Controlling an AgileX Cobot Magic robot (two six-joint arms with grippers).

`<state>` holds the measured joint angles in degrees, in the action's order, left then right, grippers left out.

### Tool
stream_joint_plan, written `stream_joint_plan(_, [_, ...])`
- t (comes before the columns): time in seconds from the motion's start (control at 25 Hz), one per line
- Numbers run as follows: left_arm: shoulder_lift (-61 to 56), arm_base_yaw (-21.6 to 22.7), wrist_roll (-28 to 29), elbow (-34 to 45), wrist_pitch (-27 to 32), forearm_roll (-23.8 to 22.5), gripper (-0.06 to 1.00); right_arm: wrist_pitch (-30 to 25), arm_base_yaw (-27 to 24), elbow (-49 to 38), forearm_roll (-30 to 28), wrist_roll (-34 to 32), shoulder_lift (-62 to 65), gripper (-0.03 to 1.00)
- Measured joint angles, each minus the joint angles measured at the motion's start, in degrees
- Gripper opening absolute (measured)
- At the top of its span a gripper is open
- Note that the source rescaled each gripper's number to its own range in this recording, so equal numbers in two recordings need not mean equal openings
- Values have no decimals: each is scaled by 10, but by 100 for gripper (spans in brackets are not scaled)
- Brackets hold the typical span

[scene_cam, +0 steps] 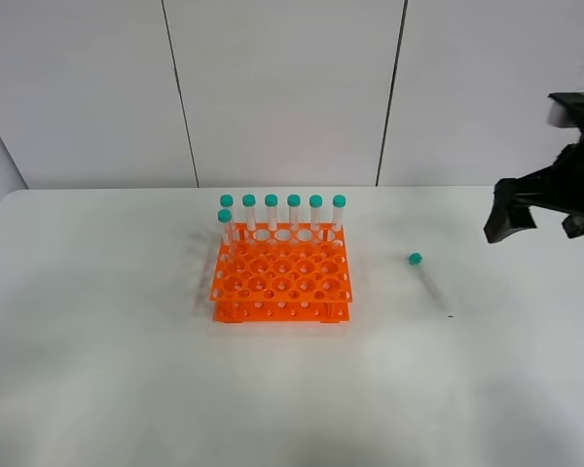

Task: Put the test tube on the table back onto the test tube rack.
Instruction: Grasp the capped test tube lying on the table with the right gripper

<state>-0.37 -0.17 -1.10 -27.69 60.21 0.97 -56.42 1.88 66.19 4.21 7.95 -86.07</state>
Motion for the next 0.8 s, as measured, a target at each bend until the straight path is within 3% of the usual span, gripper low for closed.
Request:
stream_joint_plan(0.24, [0,0,0,0,0,0,99,4,17,96,13,39,-162,100])
stream_joint_plan(0.44, [0,0,0,0,0,0,99,39,50,103,13,60,-225,100])
stream_joint_plan(0.8, [0,0,0,0,0,0,99,102,52,103,8,53,-303,100])
